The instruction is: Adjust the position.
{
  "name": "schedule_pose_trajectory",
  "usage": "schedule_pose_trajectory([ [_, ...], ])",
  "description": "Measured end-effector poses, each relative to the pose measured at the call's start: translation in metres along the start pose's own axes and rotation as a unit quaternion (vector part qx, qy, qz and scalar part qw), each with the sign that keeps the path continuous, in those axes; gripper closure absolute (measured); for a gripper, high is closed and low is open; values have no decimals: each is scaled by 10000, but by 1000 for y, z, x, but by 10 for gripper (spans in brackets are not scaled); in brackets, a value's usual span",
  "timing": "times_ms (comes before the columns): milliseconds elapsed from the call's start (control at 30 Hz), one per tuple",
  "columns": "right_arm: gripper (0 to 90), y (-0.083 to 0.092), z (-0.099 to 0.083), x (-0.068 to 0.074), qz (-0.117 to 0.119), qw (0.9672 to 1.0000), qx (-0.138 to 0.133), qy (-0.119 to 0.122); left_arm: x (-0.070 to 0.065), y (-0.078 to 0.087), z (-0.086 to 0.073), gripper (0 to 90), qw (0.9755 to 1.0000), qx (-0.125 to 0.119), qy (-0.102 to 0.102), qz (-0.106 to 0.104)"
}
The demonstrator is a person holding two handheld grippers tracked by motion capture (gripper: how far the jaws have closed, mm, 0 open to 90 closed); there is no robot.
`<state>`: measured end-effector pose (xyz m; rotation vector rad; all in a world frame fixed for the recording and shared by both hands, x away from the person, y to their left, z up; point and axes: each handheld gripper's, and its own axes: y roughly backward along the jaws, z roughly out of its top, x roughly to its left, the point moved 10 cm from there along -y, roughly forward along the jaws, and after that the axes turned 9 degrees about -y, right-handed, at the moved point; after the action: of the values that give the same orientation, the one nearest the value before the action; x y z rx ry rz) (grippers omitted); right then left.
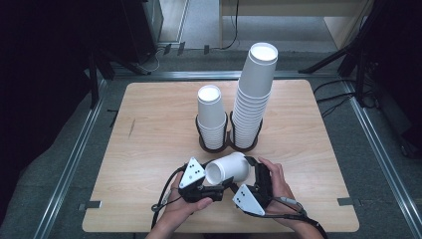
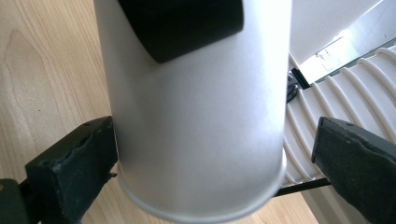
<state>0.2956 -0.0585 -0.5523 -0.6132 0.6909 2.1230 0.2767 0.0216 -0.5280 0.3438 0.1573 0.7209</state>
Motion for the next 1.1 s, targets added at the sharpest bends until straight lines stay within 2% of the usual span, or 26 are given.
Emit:
schedule_pose_trajectory([
  [100,0,1,0,-1,0,10000,5,-42,5,0,-1,226,9999,3,62,144],
  [200,0,2,-1,-4,-20,9999,12,-167,8,1,-1,226,9997,-41,194,117],
  [300,0,4,0,-6,19,9995,5,-318,10,1,1,226,9993,-195,253,175],
  [467,0,8,2,-8,27,9992,-23,-408,16,6,4,227,9985,-328,359,260],
  [533,0,10,4,-10,61,9983,-44,-581,17,9,7,227,9979,-454,364,290],
  [567,0,12,5,-12,78,9965,-53,-825,18,10,9,227,9975,-520,375,309],
  [667,0,16,7,-18,101,9908,-120,-1343,21,15,14,227,9962,-709,366,339],
  [800,0,19,8,-26,3,9863,-147,-1642,25,19,16,228,9948,-852,389,400],
  [1067,0,29,15,-42,-188,9716,-203,-2350,24,23,23,230,9920,-1116,271,524],
  [1100,0,31,18,-44,-235,9679,-220,-2494,24,23,23,230,9917,-1148,267,518],
])
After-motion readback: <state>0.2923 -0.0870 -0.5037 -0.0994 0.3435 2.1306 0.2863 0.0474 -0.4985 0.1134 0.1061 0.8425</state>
